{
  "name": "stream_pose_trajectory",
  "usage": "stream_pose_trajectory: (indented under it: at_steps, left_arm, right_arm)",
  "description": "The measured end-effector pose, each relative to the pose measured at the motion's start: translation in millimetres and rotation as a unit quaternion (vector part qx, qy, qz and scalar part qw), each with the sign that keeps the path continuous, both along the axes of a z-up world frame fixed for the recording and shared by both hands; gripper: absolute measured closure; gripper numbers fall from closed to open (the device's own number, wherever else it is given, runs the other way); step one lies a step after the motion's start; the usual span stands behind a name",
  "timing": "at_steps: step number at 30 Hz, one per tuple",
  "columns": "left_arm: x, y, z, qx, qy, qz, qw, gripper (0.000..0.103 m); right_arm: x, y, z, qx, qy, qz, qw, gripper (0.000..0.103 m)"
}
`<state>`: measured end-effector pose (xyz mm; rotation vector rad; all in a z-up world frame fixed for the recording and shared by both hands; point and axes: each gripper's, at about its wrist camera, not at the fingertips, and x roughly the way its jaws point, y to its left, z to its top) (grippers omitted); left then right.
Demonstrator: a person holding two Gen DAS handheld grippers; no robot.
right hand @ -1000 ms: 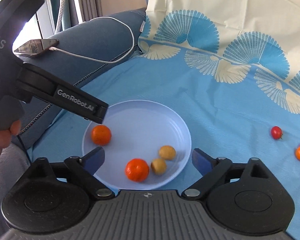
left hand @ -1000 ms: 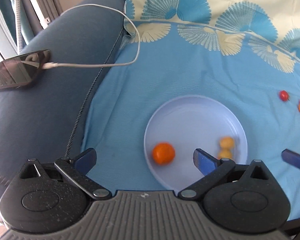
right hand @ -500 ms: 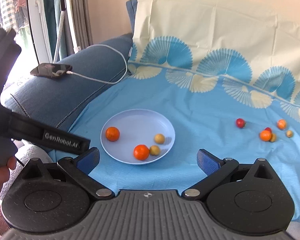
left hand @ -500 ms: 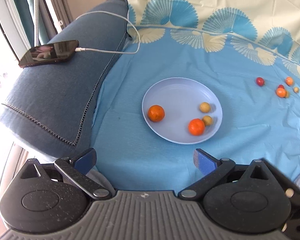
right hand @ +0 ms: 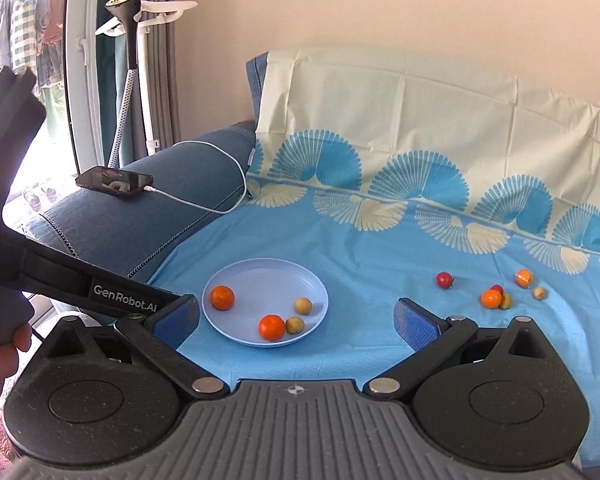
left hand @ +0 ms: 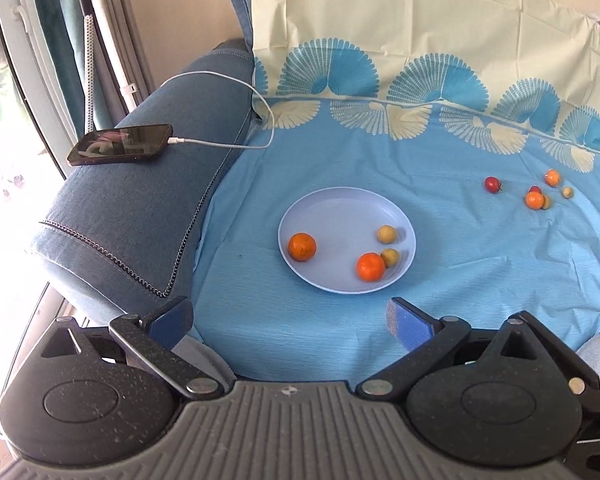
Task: Organize fruits
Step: 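Lift both open tools away from the plate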
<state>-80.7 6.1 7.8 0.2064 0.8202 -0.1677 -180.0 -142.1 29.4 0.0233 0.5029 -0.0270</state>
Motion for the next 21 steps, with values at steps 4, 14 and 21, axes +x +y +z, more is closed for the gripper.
stream_pose_trajectory:
  at_steps: [4, 14, 21]
  left_arm:
    - [-6.1, 2.7, 6.6, -0.003, -0.011, 0.002, 0.9999, 0.0]
    - [-10.5, 5.8, 8.2, -0.003, -0.016, 0.0, 0.9999, 0.0]
    - [-11.4, 10.8, 10.1, -0.006, -0.026, -0.004, 0.9996, 0.0]
  right_arm:
    - [-7.7, -0.1, 5.5, -0.002, -0.014, -0.002, 1.0, 0.001]
    - [-15.9, 0.8, 8.3, -0.003, -0.022, -0.002, 1.0, 0.001]
    - [-9.8, 1.1, 6.0, -0.002, -0.008, -0.004, 1.0, 0.001]
